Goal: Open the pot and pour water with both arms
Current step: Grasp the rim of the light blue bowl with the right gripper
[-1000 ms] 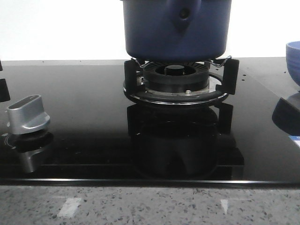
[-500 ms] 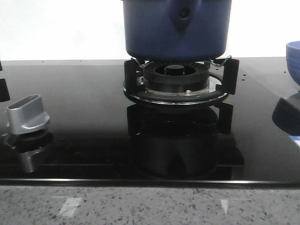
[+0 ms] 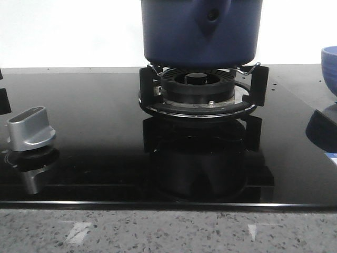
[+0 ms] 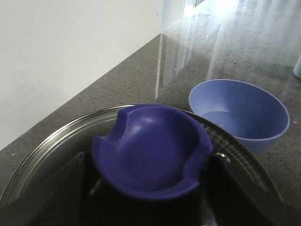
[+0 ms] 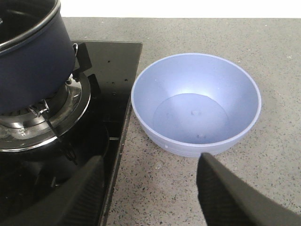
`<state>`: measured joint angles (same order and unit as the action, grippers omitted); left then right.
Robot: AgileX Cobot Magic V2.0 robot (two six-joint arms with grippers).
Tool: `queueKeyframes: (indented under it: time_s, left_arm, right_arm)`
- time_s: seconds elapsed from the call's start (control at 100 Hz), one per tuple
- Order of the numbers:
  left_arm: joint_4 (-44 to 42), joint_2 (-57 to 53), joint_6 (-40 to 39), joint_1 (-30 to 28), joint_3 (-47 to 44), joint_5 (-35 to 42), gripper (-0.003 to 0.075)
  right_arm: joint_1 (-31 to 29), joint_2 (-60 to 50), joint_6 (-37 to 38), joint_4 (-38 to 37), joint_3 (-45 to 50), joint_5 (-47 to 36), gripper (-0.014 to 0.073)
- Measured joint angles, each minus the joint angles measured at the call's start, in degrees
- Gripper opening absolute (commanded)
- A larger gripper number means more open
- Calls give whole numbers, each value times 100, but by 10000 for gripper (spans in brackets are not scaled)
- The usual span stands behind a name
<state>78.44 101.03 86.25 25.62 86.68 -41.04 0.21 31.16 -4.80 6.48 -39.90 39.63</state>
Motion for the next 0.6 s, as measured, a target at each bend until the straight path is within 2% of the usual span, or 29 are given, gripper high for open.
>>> queueKeyframes:
  time_s: [0.34,0.47,0.6]
  left_arm:
    - [244,132,165,47,0,0,446]
    - [351,156,273,59,0,0,408]
    - [405,156,361,59,0,-3,326]
  right_arm:
    - [0,0,0,-4,0,0,395]
    - [0,0,0,-4,0,11,395]
    - [0,0,0,-4,0,22,395]
